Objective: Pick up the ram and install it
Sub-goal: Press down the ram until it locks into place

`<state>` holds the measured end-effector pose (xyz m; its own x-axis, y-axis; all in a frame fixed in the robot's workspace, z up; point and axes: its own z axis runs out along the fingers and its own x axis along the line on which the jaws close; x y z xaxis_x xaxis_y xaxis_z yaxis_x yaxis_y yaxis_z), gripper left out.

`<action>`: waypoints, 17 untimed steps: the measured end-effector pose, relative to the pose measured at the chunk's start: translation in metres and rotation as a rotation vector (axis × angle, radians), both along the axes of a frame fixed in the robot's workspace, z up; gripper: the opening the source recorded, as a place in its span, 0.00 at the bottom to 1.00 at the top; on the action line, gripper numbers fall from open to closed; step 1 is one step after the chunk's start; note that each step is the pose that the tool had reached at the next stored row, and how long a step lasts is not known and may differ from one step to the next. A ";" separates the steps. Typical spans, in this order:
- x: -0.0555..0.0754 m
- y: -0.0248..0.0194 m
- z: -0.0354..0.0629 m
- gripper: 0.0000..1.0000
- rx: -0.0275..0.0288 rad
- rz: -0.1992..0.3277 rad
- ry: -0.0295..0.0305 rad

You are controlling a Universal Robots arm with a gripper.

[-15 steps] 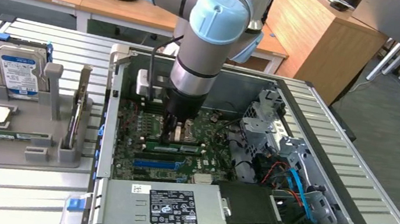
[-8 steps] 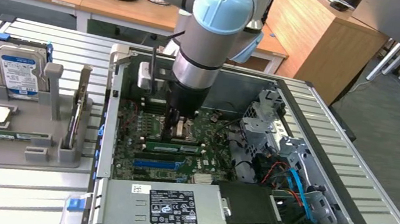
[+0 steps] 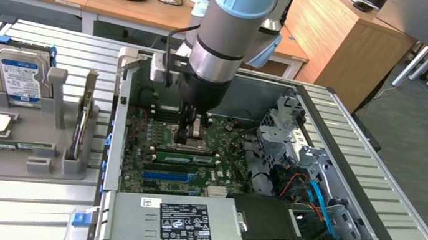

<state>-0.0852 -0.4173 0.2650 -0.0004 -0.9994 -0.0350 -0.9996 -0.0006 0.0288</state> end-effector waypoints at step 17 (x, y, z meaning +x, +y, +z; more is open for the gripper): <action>0.000 0.0000 0.0462 0.10 -0.0002 0.000 0.0000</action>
<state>-0.0852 -0.4173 0.3113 -0.0004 -0.9994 -0.0348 -0.9996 -0.0006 0.0288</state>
